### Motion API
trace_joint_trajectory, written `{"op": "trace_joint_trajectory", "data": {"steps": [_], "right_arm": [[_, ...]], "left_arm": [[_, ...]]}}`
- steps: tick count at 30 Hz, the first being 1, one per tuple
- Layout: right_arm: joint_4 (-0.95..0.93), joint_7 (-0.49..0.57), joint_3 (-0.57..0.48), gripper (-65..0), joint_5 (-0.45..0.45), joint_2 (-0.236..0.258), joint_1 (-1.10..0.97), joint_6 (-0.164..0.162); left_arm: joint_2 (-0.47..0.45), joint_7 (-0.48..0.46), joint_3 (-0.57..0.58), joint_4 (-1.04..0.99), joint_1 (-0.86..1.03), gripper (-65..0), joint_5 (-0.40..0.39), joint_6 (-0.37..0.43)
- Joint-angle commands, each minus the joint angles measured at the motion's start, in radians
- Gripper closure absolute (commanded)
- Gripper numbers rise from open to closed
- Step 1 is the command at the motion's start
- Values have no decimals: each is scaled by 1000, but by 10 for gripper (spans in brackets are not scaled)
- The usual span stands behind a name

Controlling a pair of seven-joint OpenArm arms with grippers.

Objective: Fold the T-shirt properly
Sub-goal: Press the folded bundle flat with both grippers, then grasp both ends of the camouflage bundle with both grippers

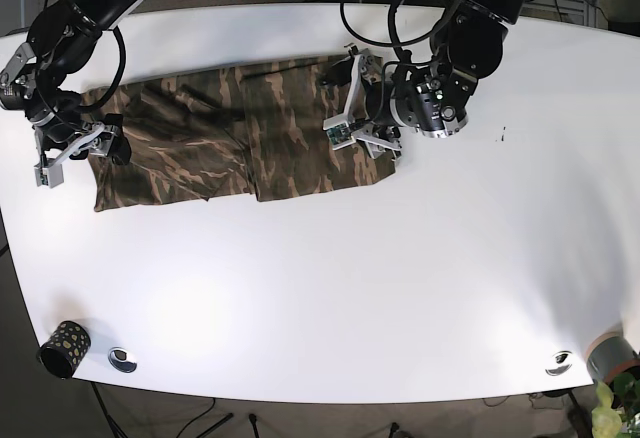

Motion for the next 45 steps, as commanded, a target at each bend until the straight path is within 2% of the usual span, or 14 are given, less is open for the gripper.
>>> {"op": "trace_joint_trajectory", "data": {"steps": [1,10,15,18,20,23,28,35,42,45], "right_arm": [[18,21,5,-533,19,18,17,6],[-61,56,3,-533,18,22,29,6],[-136,56,3,-533,21,16,29,6],[-191,58,3,-533,73,19,29,6],[-240,58,0,-533,141,27,25,6],[-285,58,-7,-533,208,38,22,6],[-297,56,-78,-533,231,30,6,6],[-240,58,-152,-531,222,-56,-14,6],[-235,61,-230,-528,222,-107,-15,6],[-235,64,-236,-476,222,-114,-15,6]], "left_arm": [[-46,52,-25,-8,-3,-446,51,11],[-158,50,-45,-8,-6,-446,51,11],[-186,50,-115,-6,-6,-446,49,11],[-186,49,-163,-8,-8,-446,54,11],[-186,49,-200,-8,-8,-446,55,11],[-186,50,-212,-2,-11,-446,55,11],[-180,55,-215,18,-23,-446,49,11],[-160,52,-247,142,-22,-446,49,11],[-68,55,-416,167,-23,-446,52,11],[-45,55,-473,138,-23,-446,55,11]]}}
